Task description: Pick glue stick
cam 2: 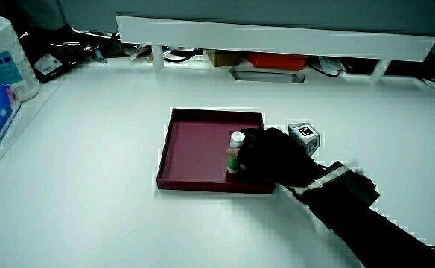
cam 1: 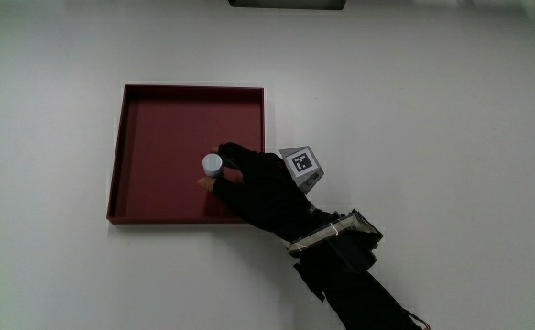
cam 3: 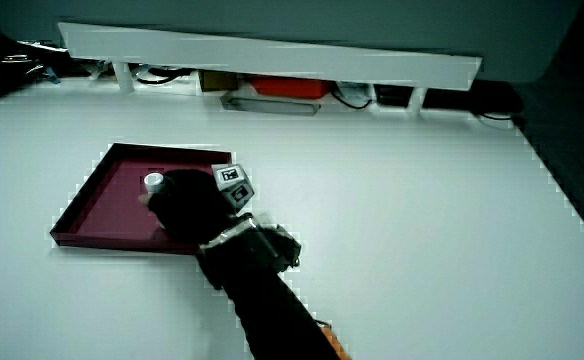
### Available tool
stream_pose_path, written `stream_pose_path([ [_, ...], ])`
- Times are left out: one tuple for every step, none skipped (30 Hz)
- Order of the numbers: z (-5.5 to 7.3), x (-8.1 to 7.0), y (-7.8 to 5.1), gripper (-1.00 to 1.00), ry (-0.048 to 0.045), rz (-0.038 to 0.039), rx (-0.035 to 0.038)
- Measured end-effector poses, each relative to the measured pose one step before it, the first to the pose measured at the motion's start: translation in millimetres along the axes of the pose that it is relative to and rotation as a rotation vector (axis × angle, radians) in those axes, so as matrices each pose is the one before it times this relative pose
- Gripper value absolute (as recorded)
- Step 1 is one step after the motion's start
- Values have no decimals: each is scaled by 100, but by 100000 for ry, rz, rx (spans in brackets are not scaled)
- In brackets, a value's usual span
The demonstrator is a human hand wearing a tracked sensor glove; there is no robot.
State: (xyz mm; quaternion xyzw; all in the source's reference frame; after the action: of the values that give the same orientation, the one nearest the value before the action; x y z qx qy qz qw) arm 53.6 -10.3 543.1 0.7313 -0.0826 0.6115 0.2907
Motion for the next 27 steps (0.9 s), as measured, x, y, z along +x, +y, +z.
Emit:
stream_pose_path([
  [-1,-5,-41,97,337,-289,-493],
  [-9,58,-20,100,402,1303,608],
  [22,40,-36,100,-42,-269,219],
  [44,13,-44,100,489,273,492],
  [83,-128,-70,100,747,-159,-537],
  [70,122,23,100,626,671,671],
  [76,45,40,100,898,888,-264],
  [103,-133,-18,100,720,71,-420],
  [118,71,19,100,727,1040,-376],
  [76,-433,-190,100,2080,-56,-331],
  [210,188,2,100,-537,987,132],
  [221,-173,-62,100,-549,-89,21],
  [159,-350,-113,100,2418,522,-438],
  [246,-203,-58,100,-540,1863,60],
  [261,-246,-99,100,94,77,201],
  [287,-81,-49,100,1877,1636,399],
  [314,-376,-128,100,604,-194,-79],
  [315,-266,-123,100,1029,517,250],
  [312,-270,-121,100,1029,517,250],
  [359,-218,-145,100,155,609,343],
  [348,-375,-156,100,-1604,-176,246],
  [277,-397,-202,100,628,209,64],
  [376,-246,-160,100,-1029,1361,130],
  [330,-495,-267,100,159,-328,489],
  [331,-375,-291,100,1679,551,242],
  [357,-407,-273,100,1035,1029,133],
  [500,-156,-242,100,-2144,-425,716],
])
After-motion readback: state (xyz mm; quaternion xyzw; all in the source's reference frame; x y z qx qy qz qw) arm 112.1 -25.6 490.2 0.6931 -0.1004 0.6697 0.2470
